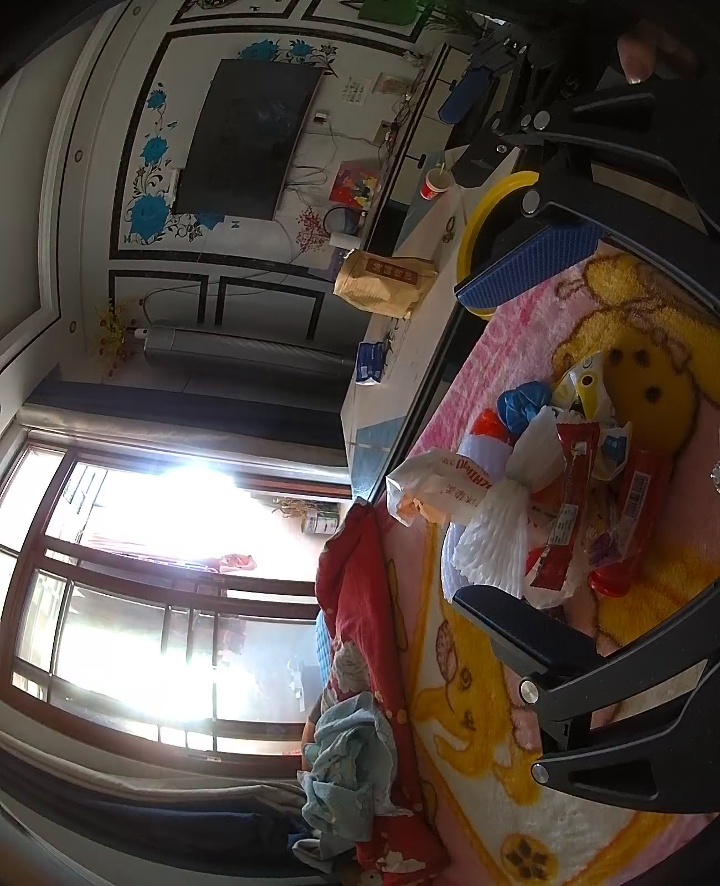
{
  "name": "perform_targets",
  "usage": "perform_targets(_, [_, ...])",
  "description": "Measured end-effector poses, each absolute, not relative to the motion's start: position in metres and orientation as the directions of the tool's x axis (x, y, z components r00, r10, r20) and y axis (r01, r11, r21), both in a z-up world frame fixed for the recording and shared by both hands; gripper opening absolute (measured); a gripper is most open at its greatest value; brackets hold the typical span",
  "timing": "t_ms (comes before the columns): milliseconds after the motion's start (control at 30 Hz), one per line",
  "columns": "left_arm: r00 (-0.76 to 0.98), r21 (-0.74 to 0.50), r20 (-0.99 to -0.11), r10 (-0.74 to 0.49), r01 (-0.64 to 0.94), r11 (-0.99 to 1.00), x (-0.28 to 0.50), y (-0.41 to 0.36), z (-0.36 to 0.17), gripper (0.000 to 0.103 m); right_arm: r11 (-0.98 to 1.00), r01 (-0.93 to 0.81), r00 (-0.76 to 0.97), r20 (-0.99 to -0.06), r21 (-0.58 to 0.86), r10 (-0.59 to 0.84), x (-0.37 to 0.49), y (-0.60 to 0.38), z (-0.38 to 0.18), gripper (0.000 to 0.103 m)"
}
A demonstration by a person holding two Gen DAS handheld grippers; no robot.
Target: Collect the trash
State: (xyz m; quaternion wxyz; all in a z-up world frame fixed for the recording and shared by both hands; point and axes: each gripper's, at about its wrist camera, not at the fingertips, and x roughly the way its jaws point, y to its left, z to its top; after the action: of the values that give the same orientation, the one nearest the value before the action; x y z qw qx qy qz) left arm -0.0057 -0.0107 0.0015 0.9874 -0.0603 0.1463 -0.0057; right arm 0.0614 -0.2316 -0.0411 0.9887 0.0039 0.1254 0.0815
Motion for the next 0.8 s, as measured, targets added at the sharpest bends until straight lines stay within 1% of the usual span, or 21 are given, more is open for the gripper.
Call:
perform_targets(433, [0.956, -0.119, -0.292, -0.026, -0.009, 0.993, -0.0059, -0.0119, 0.0004, 0.097, 0.987, -0.155, 0.955, -0.250, 0.032, 0.158, 0.0615, -0.2330, -0.0424, 0.092])
perform_targets(800, [0.948, -0.133, -0.315, -0.031, -0.012, 0.991, -0.0047, -0.0126, -0.0082, 0.097, 0.988, -0.147, 0.948, -0.280, 0.039, 0.152, 0.0662, -0.2359, -0.0458, 0.092])
